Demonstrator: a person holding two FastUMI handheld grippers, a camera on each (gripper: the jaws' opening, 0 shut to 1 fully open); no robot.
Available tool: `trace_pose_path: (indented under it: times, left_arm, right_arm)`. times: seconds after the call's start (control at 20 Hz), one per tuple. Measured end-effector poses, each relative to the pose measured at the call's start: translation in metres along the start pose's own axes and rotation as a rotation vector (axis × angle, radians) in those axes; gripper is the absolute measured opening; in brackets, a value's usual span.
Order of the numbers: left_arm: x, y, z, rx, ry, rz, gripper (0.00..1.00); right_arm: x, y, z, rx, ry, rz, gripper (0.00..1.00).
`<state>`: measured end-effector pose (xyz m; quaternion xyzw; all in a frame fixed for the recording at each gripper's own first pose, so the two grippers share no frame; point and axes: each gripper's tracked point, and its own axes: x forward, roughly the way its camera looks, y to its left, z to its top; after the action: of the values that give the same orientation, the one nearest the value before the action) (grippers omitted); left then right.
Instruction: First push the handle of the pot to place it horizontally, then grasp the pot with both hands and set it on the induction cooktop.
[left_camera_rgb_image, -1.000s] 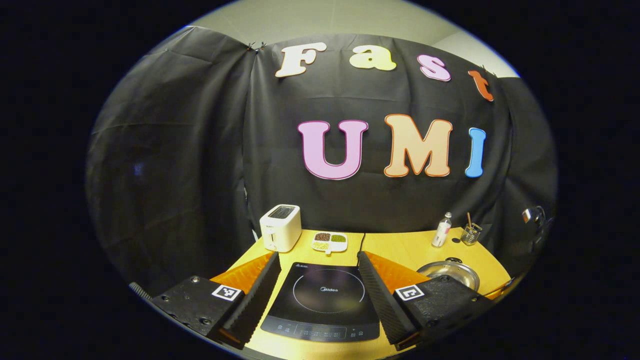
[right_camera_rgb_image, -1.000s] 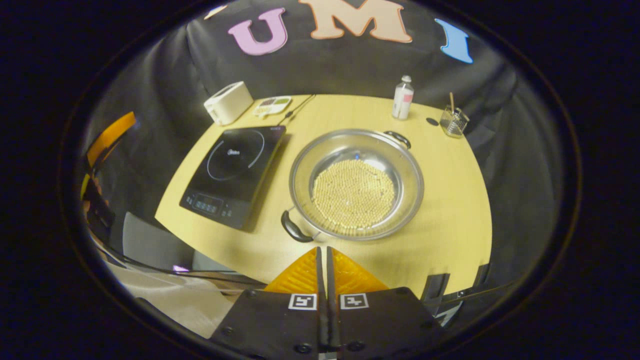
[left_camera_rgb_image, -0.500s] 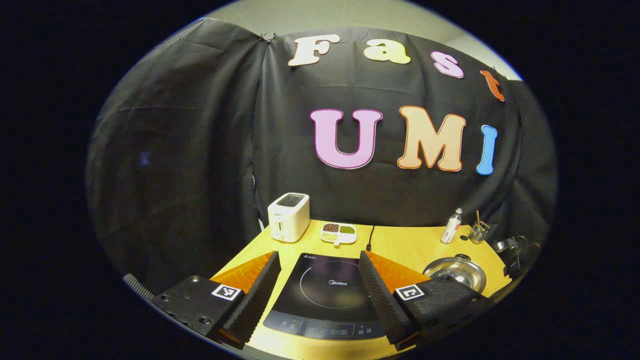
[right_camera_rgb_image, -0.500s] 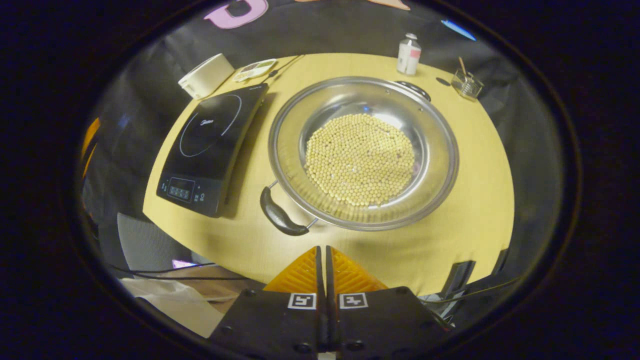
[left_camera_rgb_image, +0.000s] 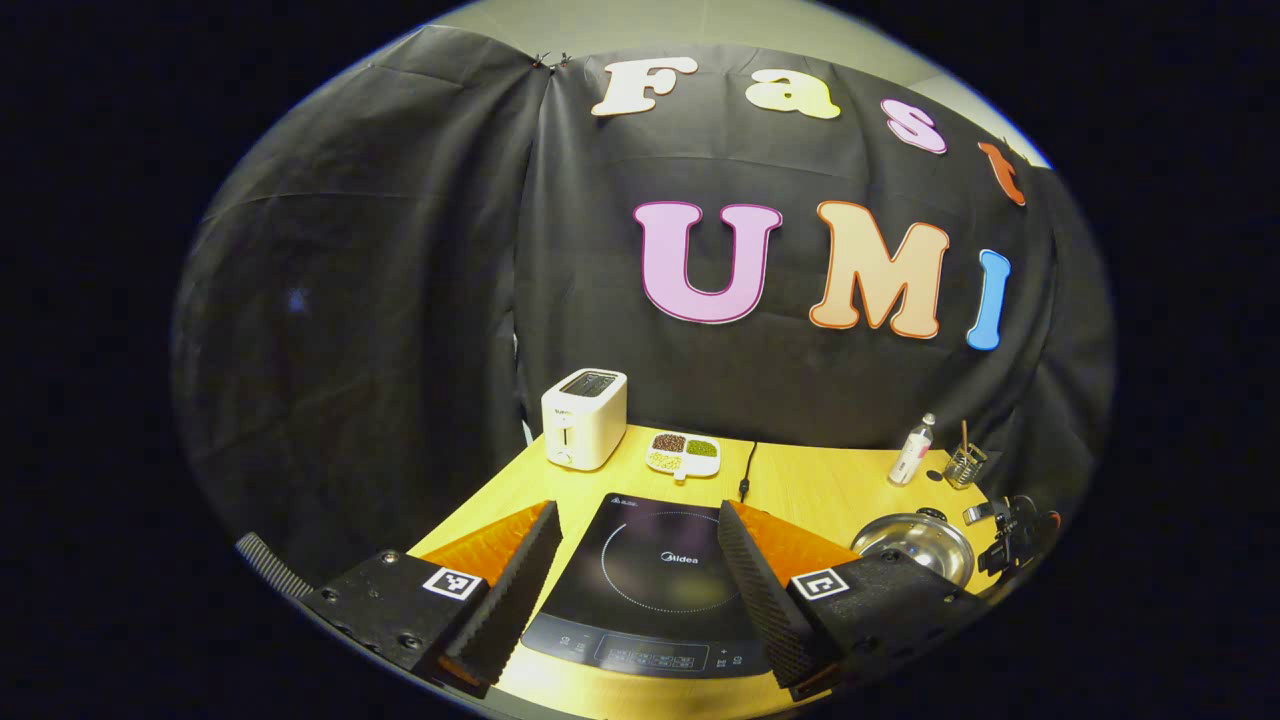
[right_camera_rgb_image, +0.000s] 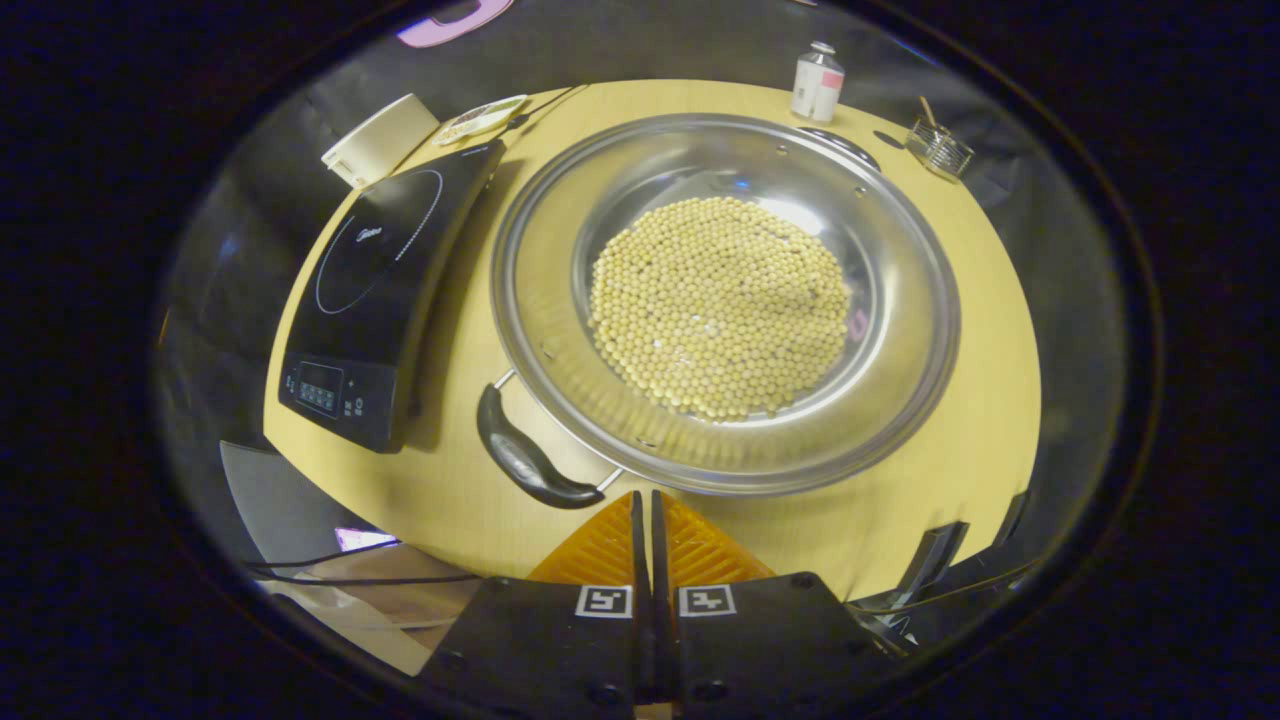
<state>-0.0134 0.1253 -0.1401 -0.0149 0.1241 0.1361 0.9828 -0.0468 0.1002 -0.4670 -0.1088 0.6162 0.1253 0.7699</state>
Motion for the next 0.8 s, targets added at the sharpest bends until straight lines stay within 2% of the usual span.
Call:
trace_pose_path:
  times: [0.05,0.1,0.2,0.25,0.3,0.35,0.4,0.65,0.7,0.8]
  left_arm:
    - [0.0,0.0,-0.001,0.003,0.003,0.001,0.94]
    - [0.0,0.001,-0.001,0.007,0.005,0.004,0.96]
    - [0.0,0.004,-0.002,0.009,0.008,0.011,0.96]
    - [0.001,0.006,-0.002,0.009,0.009,0.015,0.96]
    - [0.001,0.007,-0.002,0.008,0.01,0.018,0.96]
    - [0.002,0.009,-0.004,0.007,0.014,0.022,0.94]
    - [0.003,0.01,-0.005,0.008,0.016,0.025,0.96]
    - [0.004,0.02,-0.013,0.009,0.038,0.033,0.96]
    - [0.005,0.021,-0.014,0.01,0.043,0.032,0.96]
    - [0.006,0.023,-0.018,0.011,0.051,0.027,0.96]
  right_arm:
    - [0.001,0.003,0.001,-0.003,0.002,0.009,0.0]
    - [0.0,0.007,0.0,0.0,0.006,0.017,0.03]
    - [0.001,0.016,0.002,0.014,0.015,0.034,0.0]
    - [0.004,0.019,0.006,0.02,0.016,0.04,0.03]
    - [0.004,0.023,0.008,0.037,0.016,0.048,0.0]
    - [0.006,0.028,0.011,0.055,0.019,0.062,0.03]
    - [0.006,0.033,0.013,0.073,0.021,0.073,0.03]
    - [0.013,0.06,0.031,0.184,0.025,0.122,0.03]
    - [0.014,0.065,0.036,0.21,0.016,0.133,0.0]
    - [0.015,0.075,0.049,0.252,-0.01,0.152,0.03]
